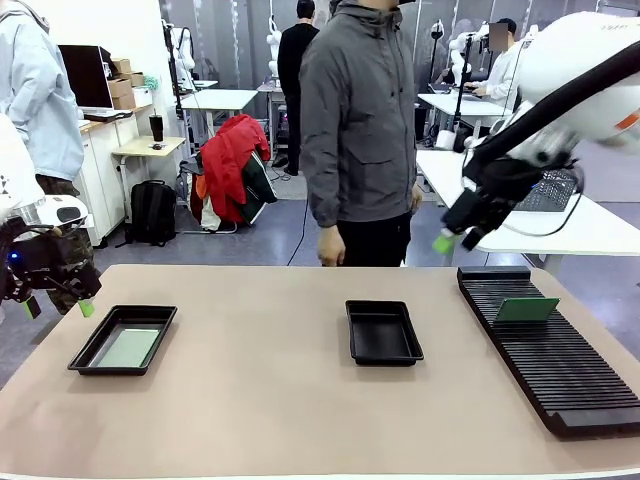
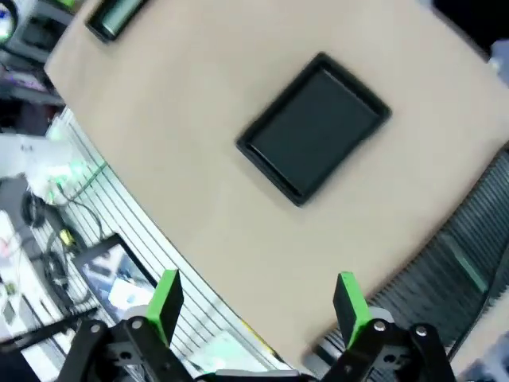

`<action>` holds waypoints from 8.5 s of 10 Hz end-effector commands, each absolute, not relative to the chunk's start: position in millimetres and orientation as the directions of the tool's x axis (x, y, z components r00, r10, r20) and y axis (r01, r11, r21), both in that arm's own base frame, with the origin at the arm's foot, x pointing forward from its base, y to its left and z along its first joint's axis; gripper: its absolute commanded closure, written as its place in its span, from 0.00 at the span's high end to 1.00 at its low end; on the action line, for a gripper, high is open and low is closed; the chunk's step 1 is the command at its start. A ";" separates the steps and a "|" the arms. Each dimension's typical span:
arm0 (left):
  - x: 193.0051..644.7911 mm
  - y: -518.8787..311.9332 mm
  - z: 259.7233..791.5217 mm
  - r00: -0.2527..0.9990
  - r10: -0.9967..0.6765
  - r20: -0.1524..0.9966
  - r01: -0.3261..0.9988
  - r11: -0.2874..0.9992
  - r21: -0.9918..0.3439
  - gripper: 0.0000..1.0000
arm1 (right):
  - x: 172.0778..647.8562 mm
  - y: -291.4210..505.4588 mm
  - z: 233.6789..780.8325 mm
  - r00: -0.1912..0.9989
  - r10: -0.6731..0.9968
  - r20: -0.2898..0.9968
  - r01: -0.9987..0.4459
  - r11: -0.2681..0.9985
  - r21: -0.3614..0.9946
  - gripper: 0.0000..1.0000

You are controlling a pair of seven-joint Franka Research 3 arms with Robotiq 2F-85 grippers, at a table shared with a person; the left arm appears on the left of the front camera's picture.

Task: Inspect and transfer BCBs to ESD trays.
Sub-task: Pick up the Blank PCB from the PCB Rack and place it in the right ESD tray.

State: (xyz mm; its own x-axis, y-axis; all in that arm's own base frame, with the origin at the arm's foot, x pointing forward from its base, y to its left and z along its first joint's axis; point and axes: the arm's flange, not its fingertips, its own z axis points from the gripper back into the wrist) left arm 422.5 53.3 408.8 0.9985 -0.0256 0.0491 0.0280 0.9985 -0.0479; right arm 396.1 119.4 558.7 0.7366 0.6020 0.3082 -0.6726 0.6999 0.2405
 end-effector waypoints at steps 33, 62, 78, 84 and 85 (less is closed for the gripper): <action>423.8 54.3 407.0 0.998 -0.026 0.059 0.029 0.998 -0.053 1.00 | 446.3 -57.5 566.7 -0.167 0.986 0.026 -0.974 -0.161 -0.156 1.00; 423.8 54.3 407.0 0.998 -0.026 0.059 0.029 0.998 -0.053 1.00 | 516.2 -38.3 356.0 -0.105 0.993 0.046 -0.979 -0.096 -0.178 1.00; 423.8 54.3 407.0 0.998 -0.026 0.059 0.029 0.998 -0.053 1.00 | 520.7 -44.4 348.5 -0.058 0.998 0.018 -0.975 -0.052 -0.215 0.45; 423.8 54.3 407.0 0.998 -0.026 0.059 0.029 0.998 -0.053 1.00 | 520.1 -44.6 348.5 -0.047 0.999 0.024 -0.979 -0.041 -0.201 0.17; 423.8 54.3 407.0 0.998 -0.026 0.059 0.029 0.998 -0.053 1.00 | 519.4 -44.6 348.7 -0.047 0.999 0.023 -0.979 -0.041 -0.198 0.18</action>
State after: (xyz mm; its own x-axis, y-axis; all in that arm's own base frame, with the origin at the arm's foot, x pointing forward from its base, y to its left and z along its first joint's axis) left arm 422.8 53.2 407.9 0.9985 -0.0260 0.0476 0.0283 0.9984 -0.0484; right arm 519.3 -43.9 352.7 -0.0633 0.9979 0.0126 -0.9800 -0.0597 -0.1897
